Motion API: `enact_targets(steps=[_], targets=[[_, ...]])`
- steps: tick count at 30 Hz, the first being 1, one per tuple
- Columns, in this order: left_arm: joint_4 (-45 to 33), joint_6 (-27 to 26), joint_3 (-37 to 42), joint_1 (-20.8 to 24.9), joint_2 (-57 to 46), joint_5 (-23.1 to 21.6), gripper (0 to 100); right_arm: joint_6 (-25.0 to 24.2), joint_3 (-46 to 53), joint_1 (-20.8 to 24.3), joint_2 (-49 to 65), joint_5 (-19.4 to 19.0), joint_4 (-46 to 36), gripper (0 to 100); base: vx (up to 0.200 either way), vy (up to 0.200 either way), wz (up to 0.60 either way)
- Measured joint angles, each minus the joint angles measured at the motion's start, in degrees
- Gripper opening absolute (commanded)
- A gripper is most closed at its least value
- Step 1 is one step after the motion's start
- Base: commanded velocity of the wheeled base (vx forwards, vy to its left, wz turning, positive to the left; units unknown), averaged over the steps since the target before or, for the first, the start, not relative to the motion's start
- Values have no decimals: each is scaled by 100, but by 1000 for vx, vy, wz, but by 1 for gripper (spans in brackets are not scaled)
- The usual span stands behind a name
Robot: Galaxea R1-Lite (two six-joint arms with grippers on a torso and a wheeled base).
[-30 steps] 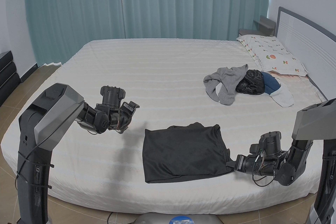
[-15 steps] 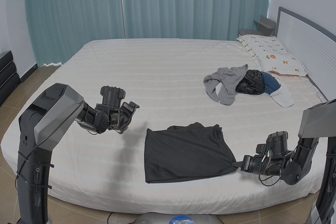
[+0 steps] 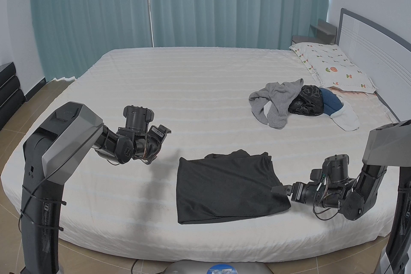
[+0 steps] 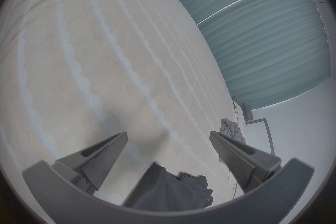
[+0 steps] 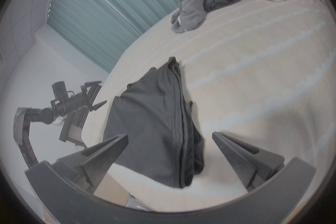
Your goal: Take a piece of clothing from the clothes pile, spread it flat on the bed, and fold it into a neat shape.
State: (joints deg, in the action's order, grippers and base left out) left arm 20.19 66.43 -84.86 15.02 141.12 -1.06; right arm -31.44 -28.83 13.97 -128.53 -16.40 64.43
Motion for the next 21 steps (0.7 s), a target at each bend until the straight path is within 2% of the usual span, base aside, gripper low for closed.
enact_targets(steps=[13, 18, 21], targets=[[1, -9, 22, 13, 0, 0, 100, -247, -2684, 16, -627, 619, -1380, 100, 0, 0, 0], [1, -9, 32, 22, 0, 0, 100, -277, -3661, 24, -1089, 753, -2026, 100, 0, 0, 0], [0, -11, 32, 22, 0, 0, 100, -283, -3974, 24, -1296, 780, -2149, 100, 0, 0, 0]])
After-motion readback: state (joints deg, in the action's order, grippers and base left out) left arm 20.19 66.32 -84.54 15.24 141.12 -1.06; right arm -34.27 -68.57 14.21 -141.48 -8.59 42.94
